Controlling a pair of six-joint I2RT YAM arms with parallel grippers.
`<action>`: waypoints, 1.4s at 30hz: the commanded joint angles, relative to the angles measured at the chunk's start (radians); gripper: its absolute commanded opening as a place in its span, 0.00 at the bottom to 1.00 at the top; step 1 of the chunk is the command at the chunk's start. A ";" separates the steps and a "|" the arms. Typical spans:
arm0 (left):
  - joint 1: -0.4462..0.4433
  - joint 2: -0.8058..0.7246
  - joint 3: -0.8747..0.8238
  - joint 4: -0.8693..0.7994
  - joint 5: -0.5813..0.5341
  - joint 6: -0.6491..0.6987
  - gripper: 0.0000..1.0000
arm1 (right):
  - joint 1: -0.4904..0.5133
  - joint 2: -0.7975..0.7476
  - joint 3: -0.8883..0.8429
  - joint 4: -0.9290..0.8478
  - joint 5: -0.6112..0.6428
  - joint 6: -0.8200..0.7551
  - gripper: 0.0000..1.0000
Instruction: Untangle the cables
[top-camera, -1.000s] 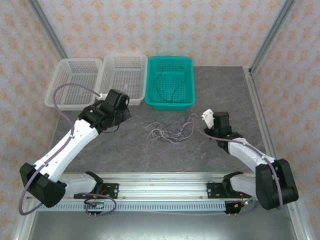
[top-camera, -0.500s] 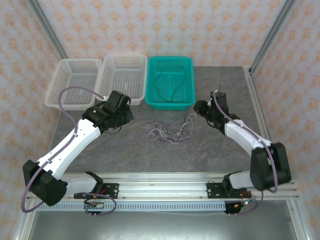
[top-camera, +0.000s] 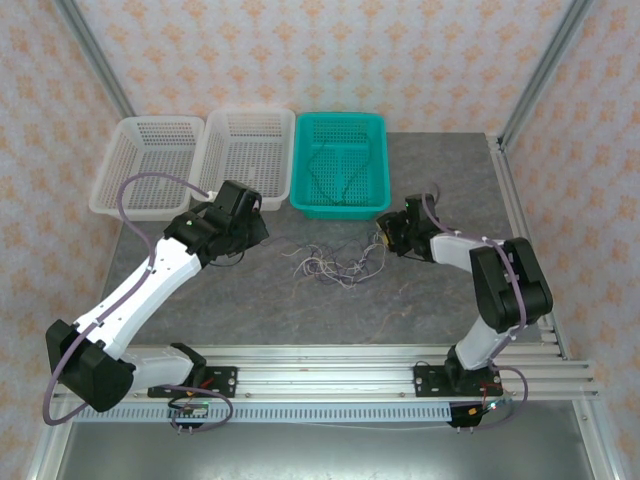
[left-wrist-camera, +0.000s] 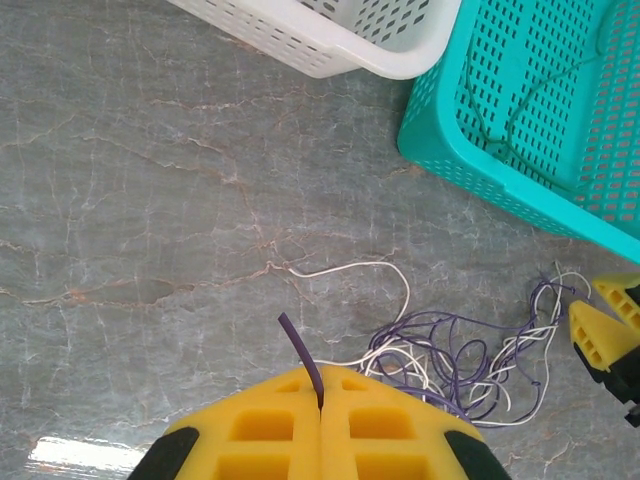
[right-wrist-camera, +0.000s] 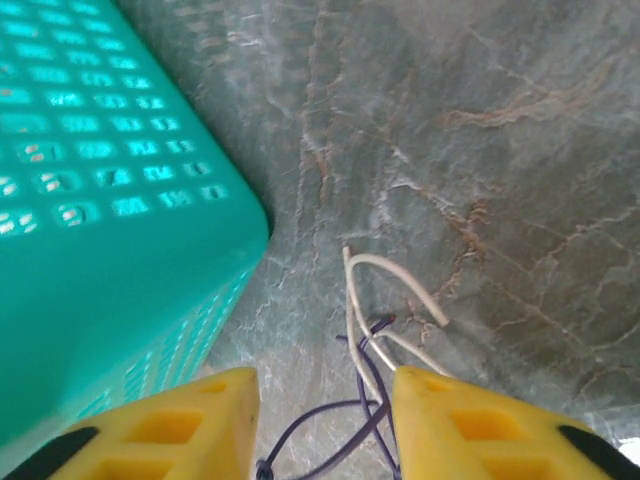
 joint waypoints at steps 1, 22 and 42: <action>0.002 0.007 0.014 0.003 -0.002 -0.009 0.00 | 0.010 0.024 0.031 -0.001 0.008 0.036 0.27; 0.259 -0.091 -0.029 -0.193 -0.175 0.141 0.00 | -0.401 -0.550 -0.020 -0.476 0.406 0.051 0.00; 0.439 -0.169 -0.275 -0.139 -0.132 0.102 0.00 | -0.543 -0.607 0.264 -0.665 0.647 0.009 0.00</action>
